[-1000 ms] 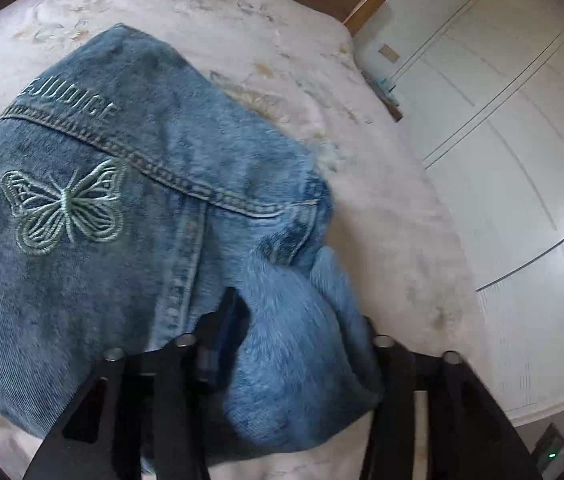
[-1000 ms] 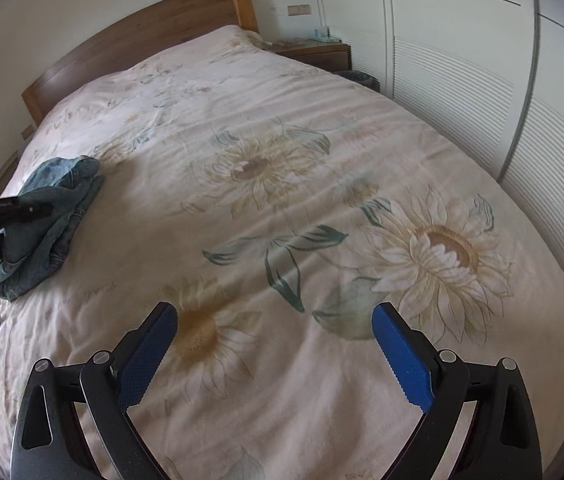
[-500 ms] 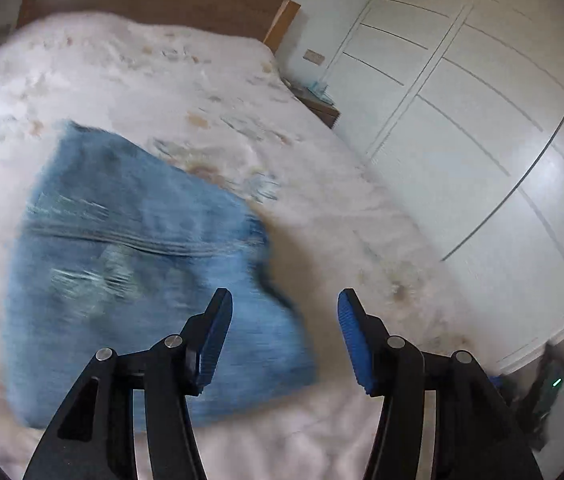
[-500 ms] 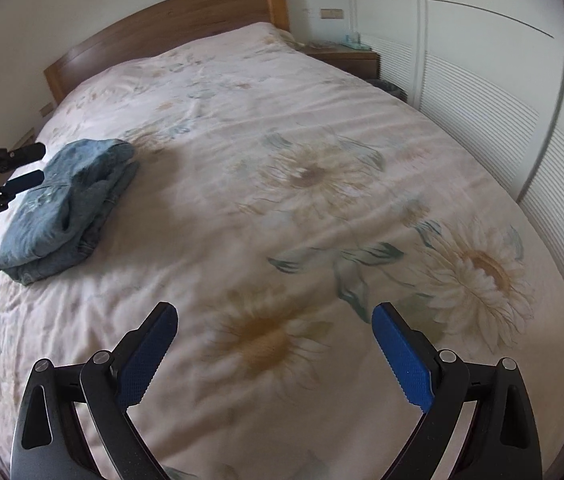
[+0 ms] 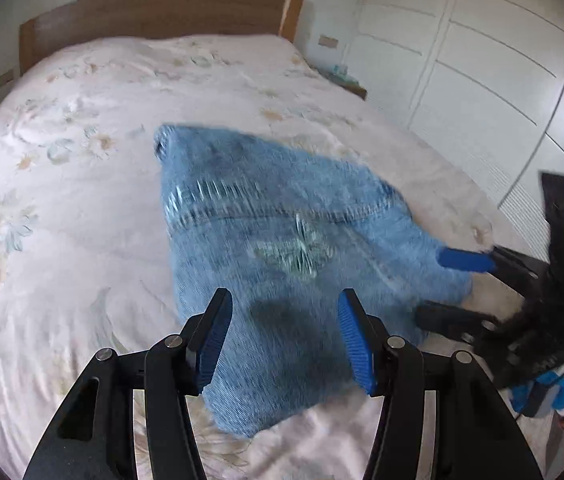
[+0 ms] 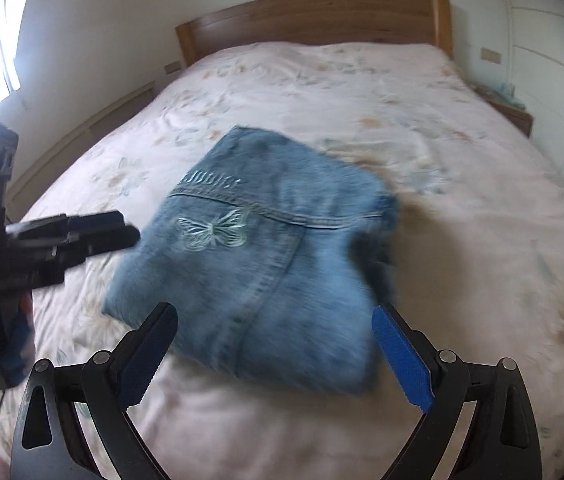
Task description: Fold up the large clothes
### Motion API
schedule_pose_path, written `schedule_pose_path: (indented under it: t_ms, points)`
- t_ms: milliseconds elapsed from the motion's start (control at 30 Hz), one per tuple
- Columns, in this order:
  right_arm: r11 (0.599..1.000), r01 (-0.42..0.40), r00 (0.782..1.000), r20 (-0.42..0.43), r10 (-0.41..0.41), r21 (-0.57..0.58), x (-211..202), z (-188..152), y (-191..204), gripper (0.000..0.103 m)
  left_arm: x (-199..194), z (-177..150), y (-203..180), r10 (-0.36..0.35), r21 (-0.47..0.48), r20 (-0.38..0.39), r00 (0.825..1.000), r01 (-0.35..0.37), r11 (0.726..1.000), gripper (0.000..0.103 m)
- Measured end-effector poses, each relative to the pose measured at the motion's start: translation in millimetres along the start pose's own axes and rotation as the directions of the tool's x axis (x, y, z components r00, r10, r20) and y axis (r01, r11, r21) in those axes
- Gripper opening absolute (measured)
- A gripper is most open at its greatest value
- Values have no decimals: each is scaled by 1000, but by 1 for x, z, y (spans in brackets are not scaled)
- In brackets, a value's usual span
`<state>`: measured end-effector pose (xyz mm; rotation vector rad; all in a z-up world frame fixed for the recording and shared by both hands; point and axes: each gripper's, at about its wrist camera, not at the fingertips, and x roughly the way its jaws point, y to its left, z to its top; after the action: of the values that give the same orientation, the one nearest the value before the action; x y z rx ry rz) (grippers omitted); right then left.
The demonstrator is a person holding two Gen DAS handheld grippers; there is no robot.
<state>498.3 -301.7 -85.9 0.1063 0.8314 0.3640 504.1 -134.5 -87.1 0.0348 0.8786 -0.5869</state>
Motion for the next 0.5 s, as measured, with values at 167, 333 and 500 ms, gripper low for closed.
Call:
schedule_pose_path:
  t_ms: [167, 333, 500]
  points:
    - [997, 4, 996, -87, 3, 75, 37, -21, -33, 91, 12, -24, 2, -33, -7, -10, 999, 33, 999, 49]
    - [997, 10, 996, -87, -3, 80, 15, -21, -47, 90, 0, 0, 8, -50, -3, 22, 999, 50, 999, 49]
    - [1000, -5, 1000, -15, 5, 20, 7, 22, -41, 91, 20, 33, 21, -11, -1, 38, 999, 11, 1000, 49]
